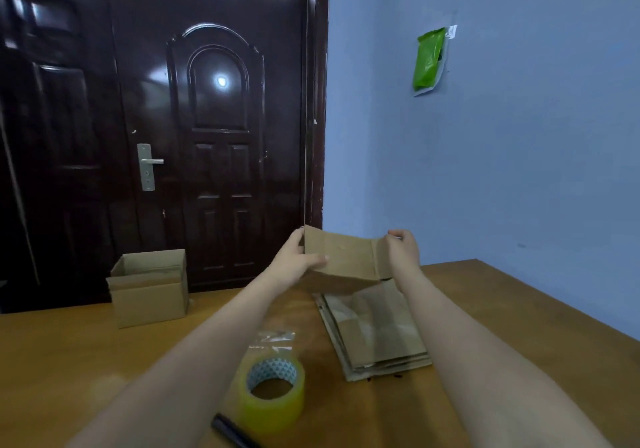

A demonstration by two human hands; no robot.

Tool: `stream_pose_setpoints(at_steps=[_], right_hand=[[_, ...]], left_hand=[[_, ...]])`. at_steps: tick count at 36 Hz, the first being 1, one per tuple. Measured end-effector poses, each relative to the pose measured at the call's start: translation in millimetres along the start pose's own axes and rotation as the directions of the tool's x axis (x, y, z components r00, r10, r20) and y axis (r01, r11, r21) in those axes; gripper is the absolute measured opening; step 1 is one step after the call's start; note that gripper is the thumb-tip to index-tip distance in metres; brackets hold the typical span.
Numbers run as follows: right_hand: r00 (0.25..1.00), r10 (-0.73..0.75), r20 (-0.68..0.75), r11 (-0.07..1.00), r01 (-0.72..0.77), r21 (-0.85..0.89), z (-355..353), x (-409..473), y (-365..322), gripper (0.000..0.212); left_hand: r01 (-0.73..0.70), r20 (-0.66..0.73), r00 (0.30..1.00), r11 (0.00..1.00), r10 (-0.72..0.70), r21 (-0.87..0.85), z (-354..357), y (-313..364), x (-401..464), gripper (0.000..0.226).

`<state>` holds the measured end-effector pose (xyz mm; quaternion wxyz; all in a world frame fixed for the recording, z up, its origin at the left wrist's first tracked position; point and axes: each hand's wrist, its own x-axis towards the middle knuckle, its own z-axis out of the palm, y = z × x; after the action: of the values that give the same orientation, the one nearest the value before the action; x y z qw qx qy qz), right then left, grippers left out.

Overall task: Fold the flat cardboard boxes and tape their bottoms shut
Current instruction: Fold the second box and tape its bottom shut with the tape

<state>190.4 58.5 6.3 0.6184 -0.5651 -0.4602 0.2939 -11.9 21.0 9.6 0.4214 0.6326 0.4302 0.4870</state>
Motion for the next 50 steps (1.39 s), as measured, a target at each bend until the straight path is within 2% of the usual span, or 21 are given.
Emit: stream_pose_setpoints(at_steps=[2,4,7,10,12,15,18,20,22,26,29,31,34,36,38,40,43,47,50], right_hand=[[0.999,-0.009,0.046,1.000,0.009,-0.001,13,-7,-4,0.033],[0.993,-0.038,0.111,0.996,0.046,-0.075,26,-14,-7,0.037],[0.967,-0.104,0.234,0.961,0.158,-0.228,49,-23,-8,0.045],[0.929,-0.067,0.365,0.906,0.210,-0.367,72,-36,-8,0.060],[0.879,-0.046,0.474,0.874,0.265,-0.407,84,-47,-10,0.074],[0.770,-0.113,0.627,0.798,0.447,-0.404,101,-62,-13,0.091],[0.671,-0.169,0.722,0.732,0.576,-0.364,123,-72,-14,0.114],[0.610,-0.169,0.774,0.773,0.569,-0.280,138,-78,-15,0.124],[0.580,-0.137,0.803,0.841,0.496,-0.215,148,-85,-15,0.126],[0.608,-0.138,0.782,0.875,0.444,-0.191,162,-92,-10,0.119],[0.630,-0.141,0.764,0.926,0.357,-0.123,164,-93,-3,0.120],[0.647,-0.137,0.750,0.953,0.293,-0.079,163,-91,4,0.117],[0.667,-0.125,0.734,0.976,0.217,-0.032,158,-86,11,0.107],[0.678,-0.099,0.729,0.989,0.149,-0.004,156,-82,17,0.104],[0.681,-0.059,0.730,0.998,0.045,0.039,154,-79,23,0.104],[0.668,-0.020,0.744,0.996,-0.053,0.075,154,-77,29,0.099],[0.641,-0.010,0.767,0.984,-0.131,0.122,155,-80,39,0.081],[0.591,0.000,0.806,0.976,-0.175,0.129,161,-89,57,0.064],[0.551,0.026,0.834,0.964,-0.236,0.125,166,-96,71,0.056]], left_hand=[[-0.007,-0.025,1.000,0.996,0.009,0.085,-17,6,-1,0.059],[-0.004,-0.063,0.998,0.989,0.013,0.149,-34,12,-4,0.061],[0.004,-0.119,0.993,0.978,0.021,0.209,-59,25,-8,0.054],[0.025,-0.169,0.985,0.967,0.019,0.254,-85,36,-10,0.049],[0.037,-0.187,0.982,0.945,0.026,0.326,-102,41,-12,0.047],[0.065,-0.206,0.978,0.915,0.020,0.398,-121,47,-19,0.044],[0.079,-0.199,0.980,0.903,0.007,0.423,-130,51,-24,0.041],[0.083,-0.188,0.982,0.893,0.002,0.443,-131,52,-27,0.038],[0.077,-0.171,0.985,0.878,0.006,0.472,-131,52,-29,0.036],[0.081,-0.165,0.986,0.821,0.016,0.565,-137,48,-32,0.041],[0.052,-0.207,0.975,0.813,0.086,0.580,-146,38,-35,0.041],[0.000,-0.312,0.928,0.838,0.204,0.546,-154,31,-38,0.038],[-0.077,-0.524,0.746,0.835,0.411,0.545,-173,13,-43,0.039],[-0.062,-0.663,0.631,0.878,0.404,0.475,-184,-2,-50,0.041],[-0.051,-0.758,0.587,0.947,0.285,0.317,-190,-19,-56,0.044],[-0.040,-0.778,0.610,0.986,0.152,0.161,-194,-37,-60,0.049],[-0.011,-0.711,0.702,0.999,0.043,0.049,-193,-63,-63,0.054],[-0.027,-0.552,0.834,0.999,0.006,-0.029,-178,-90,-70,0.059],[-0.017,-0.484,0.875,0.998,-0.015,-0.062,-164,-104,-72,0.054]])
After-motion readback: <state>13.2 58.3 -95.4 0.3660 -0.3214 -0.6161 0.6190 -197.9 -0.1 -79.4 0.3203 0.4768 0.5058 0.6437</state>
